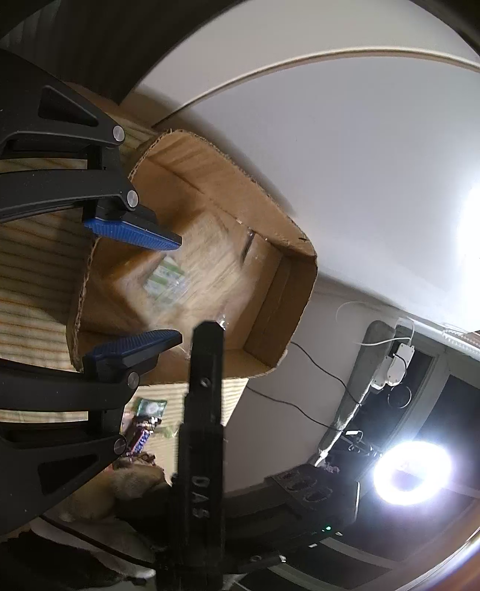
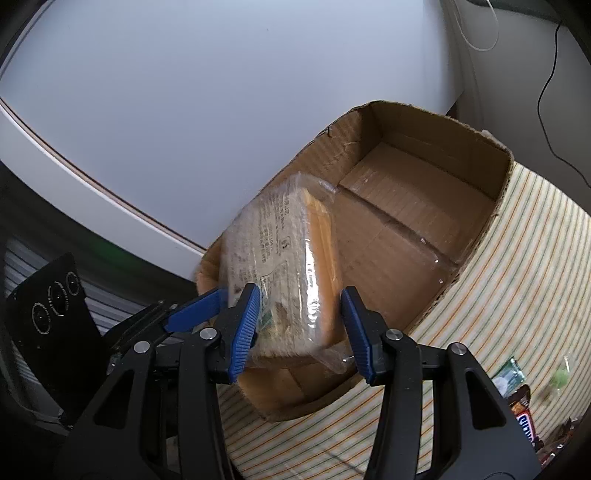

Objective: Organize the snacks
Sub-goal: 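Open both grippers to drop the bread loaf into the box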

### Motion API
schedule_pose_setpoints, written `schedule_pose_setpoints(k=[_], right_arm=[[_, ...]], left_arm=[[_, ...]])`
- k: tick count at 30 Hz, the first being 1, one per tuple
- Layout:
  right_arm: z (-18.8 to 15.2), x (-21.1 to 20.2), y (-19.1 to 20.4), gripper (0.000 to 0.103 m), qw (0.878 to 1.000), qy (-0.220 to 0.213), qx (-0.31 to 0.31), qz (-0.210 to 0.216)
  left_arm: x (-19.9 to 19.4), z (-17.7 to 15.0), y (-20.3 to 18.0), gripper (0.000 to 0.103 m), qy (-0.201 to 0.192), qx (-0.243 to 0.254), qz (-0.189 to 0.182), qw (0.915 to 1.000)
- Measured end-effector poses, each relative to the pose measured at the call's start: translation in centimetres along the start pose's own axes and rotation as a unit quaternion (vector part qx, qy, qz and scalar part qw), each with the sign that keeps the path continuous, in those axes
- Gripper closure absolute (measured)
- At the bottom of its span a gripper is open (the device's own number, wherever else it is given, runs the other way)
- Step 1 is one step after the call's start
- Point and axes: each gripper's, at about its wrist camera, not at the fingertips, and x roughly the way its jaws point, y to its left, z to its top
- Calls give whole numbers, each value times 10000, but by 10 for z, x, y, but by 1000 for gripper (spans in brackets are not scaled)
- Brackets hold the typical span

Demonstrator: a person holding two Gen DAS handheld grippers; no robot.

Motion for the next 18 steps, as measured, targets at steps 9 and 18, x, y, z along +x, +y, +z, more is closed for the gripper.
schedule_pose_setpoints(k=[9,18], right_arm=[[-6,-25,-4,42,9994,-256,6,-229],[-33,-60,-6,32,9924,-654,-350,-978]], left_arm=[[-9,-3,-4,58,-199,152,202,9995],[-20,-17,-37,47,-389,567,161,9975]])
